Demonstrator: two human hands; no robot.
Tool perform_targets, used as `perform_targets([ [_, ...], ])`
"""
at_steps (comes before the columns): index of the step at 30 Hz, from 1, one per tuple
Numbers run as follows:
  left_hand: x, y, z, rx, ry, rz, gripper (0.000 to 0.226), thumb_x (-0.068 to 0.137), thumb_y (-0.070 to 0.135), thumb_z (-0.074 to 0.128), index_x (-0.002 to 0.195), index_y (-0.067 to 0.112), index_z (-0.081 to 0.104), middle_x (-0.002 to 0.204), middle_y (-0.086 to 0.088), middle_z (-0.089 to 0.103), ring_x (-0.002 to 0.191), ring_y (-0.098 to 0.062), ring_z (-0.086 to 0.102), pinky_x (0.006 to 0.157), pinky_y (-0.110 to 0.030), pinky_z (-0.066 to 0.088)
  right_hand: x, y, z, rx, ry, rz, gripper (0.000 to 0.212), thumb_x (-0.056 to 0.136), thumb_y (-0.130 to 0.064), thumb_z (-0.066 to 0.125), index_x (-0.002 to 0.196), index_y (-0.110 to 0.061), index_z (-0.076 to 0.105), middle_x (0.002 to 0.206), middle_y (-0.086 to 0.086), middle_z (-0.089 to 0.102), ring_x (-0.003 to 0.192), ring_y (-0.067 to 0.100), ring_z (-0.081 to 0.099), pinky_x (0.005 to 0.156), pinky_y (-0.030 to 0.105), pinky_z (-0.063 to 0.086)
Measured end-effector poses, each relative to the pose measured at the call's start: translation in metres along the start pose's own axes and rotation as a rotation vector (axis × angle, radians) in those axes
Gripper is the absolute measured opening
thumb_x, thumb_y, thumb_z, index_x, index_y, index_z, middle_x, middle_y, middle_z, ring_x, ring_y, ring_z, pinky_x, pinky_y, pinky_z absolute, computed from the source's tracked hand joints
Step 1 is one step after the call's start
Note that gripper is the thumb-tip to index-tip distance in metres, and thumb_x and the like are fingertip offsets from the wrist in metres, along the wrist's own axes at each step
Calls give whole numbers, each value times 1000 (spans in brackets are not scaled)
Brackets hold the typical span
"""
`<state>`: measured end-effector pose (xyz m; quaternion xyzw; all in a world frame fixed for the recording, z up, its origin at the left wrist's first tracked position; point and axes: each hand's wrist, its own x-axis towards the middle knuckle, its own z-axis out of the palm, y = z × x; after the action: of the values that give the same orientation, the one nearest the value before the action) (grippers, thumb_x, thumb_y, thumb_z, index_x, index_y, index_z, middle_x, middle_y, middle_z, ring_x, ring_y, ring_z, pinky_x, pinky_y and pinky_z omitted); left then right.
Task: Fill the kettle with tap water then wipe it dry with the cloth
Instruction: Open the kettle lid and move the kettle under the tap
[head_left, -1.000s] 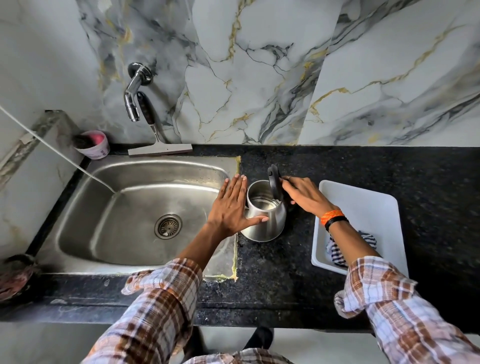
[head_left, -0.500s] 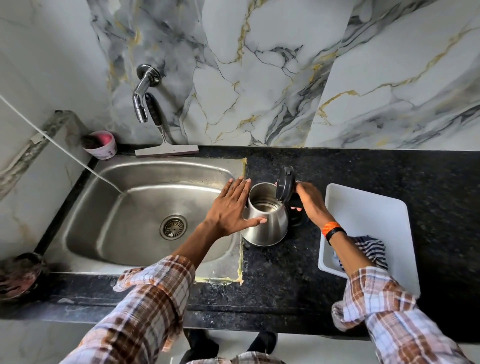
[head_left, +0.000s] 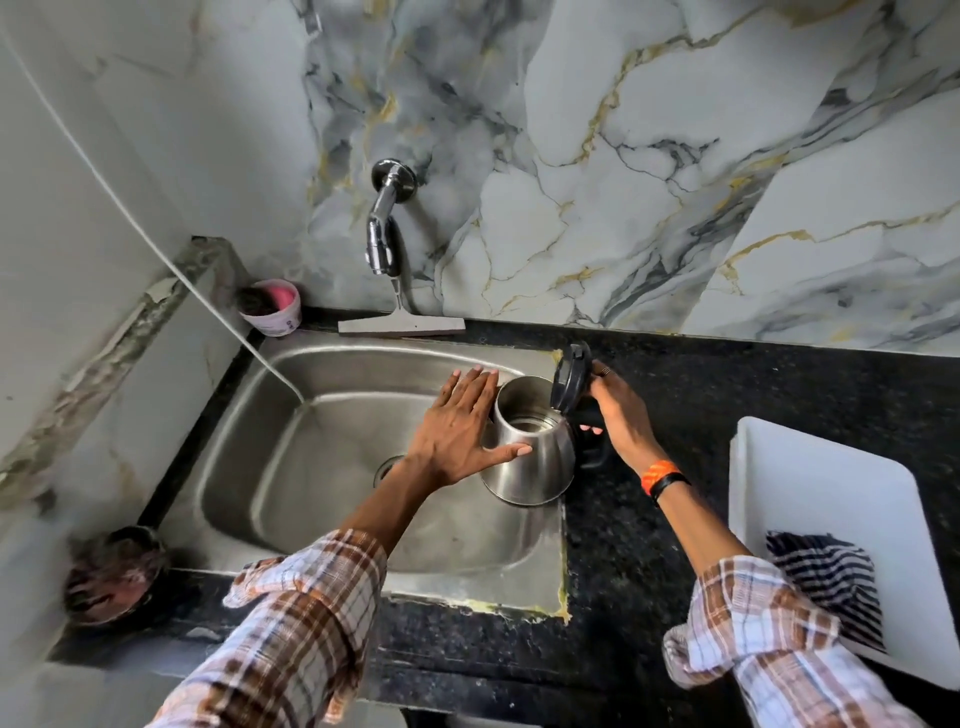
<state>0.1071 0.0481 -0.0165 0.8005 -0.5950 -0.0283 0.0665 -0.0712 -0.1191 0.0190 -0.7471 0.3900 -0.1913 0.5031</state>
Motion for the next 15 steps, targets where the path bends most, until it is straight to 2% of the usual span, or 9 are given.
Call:
perform_targets([
  [2,1,-27,-11,-13,19,-33,122,80,92,25,163,5,8,173,-11,13,162,-21,3,130,-38,-10,14,-18,21,-11,-12,-30,56,78,-67,37,103,-30,69,90,-28,71,85,-23,62,57,0,42],
  [4,2,-54,-21,-14,32,-63,124,78,93,23,164,6,7,173,-10,12,162,-20,2,130,-38,-10,29,-36,41,-39,-31,-64,61,77,-67,34,104,-23,68,91,-24,71,81,-25,61,62,0,40],
  [6,4,-84,-31,-3,45,-93,124,77,94,20,164,6,6,173,-10,11,162,-19,1,130,-38,-11,47,-49,62,-57,-37,-87,61,77,-66,35,105,-23,67,95,-16,73,85,-12,64,68,8,43],
  [8,9,-114,-41,7,43,-122,124,77,94,16,164,6,5,173,-10,11,162,-19,1,131,-39,-10,65,-61,80,-94,-46,-95,55,79,-62,36,102,-22,65,98,-7,75,93,12,65,80,30,46],
  [9,12,-130,-45,13,50,-136,125,77,95,15,163,6,5,173,-11,11,162,-20,1,131,-40,-9,74,-68,90,-104,-55,-93,50,79,-61,37,97,-22,63,95,-8,75,93,18,64,80,32,47],
  [12,28,-173,-56,24,96,-175,125,77,95,13,164,6,8,173,-12,15,162,-21,5,132,-41,-5,99,-88,116,-54,-63,-76,34,75,-59,41,79,-28,55,72,-19,67,80,16,60,59,13,47],
  [13,33,-183,-59,21,108,-187,124,77,95,13,163,6,9,173,-12,16,162,-21,6,132,-41,-5,106,-93,123,-60,-56,-77,32,76,-57,42,79,-27,53,73,-16,66,81,18,61,63,17,49],
  [15,45,-201,-65,2,133,-208,121,78,93,15,163,6,11,172,-12,19,162,-22,10,132,-41,-2,121,-101,136,-102,-49,-87,31,84,-51,42,86,-22,54,85,-4,70,89,28,63,82,38,48],
])
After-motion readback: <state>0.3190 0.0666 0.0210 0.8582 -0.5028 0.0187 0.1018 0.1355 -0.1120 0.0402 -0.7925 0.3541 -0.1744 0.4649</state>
